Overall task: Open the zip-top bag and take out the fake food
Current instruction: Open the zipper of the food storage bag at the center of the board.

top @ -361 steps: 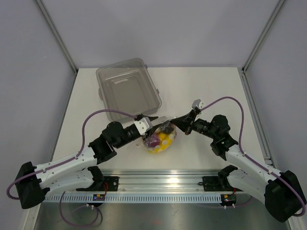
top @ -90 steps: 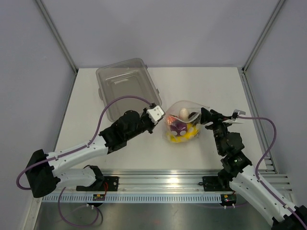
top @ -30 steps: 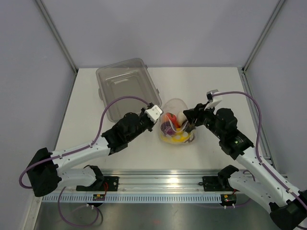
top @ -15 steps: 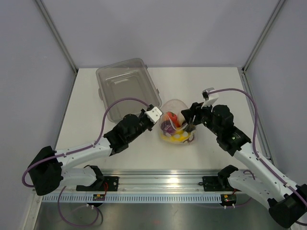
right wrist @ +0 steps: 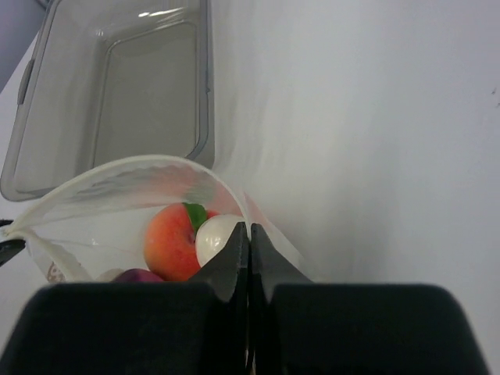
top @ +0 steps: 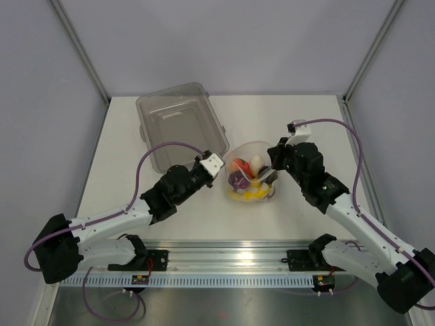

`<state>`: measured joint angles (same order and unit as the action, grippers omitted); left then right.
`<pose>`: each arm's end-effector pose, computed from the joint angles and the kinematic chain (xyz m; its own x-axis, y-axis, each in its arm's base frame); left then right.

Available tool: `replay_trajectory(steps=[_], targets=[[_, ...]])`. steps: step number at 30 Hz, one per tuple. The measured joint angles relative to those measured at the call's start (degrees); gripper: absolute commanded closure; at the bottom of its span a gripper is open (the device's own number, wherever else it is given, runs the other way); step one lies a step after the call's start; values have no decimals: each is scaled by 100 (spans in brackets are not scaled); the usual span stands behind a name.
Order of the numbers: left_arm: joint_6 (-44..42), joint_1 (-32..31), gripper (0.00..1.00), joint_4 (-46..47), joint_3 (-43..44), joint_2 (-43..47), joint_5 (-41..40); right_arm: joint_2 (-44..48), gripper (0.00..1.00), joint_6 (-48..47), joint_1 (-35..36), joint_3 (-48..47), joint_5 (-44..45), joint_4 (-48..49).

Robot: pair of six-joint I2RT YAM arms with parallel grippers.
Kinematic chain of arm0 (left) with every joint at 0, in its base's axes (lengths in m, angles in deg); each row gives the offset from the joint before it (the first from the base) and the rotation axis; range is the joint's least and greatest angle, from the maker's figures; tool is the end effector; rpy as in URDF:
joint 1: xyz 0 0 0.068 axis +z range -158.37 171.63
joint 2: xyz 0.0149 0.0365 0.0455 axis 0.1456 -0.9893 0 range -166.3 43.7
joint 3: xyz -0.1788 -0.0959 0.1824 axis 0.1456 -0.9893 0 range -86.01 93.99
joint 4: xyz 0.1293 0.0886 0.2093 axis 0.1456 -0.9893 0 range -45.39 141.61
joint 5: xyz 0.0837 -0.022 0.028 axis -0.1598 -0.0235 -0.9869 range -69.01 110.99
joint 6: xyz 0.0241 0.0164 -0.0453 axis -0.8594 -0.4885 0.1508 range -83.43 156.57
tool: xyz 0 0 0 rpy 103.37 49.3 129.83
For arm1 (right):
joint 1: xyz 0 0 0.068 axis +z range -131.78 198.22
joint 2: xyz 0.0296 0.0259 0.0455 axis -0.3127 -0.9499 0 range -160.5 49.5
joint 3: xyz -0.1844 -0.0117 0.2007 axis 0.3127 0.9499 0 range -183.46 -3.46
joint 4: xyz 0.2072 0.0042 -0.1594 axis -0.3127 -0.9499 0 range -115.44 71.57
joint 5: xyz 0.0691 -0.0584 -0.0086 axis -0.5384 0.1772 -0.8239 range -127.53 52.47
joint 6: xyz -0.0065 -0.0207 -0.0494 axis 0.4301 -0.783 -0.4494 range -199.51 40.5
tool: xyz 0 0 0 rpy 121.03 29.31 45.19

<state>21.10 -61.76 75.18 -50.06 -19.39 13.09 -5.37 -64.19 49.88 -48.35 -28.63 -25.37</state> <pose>0.1560 -0.2018 0.2838 0.1545 0.2350 -0.9596 0.6973 0.6621 0.2744 0.1937 0.1130 0.3142 -0.3426 0.0954 -0.9346 -0.3130 0.9264 0.2093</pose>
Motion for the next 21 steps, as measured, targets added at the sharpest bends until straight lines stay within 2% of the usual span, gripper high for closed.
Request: replay_trajectory(steps=[5,7,11,13,14,15,21], targets=[[201,0,63,-149,59,0,-2,389,100,188,0,129,544,13],[326,0,57,-219,136,4,-2,592,100,243,0,205,664,15],[601,0,38,-455,299,129,24,852,100,321,0,271,741,17],[734,2,20,-474,306,275,96,892,100,363,0,286,820,17],[789,2,8,-468,306,332,133,901,100,387,0,297,863,15],[885,2,1,-455,306,404,177,903,100,402,0,306,892,15],[1871,2,1,-533,428,400,103,901,100,485,0,356,907,13]])
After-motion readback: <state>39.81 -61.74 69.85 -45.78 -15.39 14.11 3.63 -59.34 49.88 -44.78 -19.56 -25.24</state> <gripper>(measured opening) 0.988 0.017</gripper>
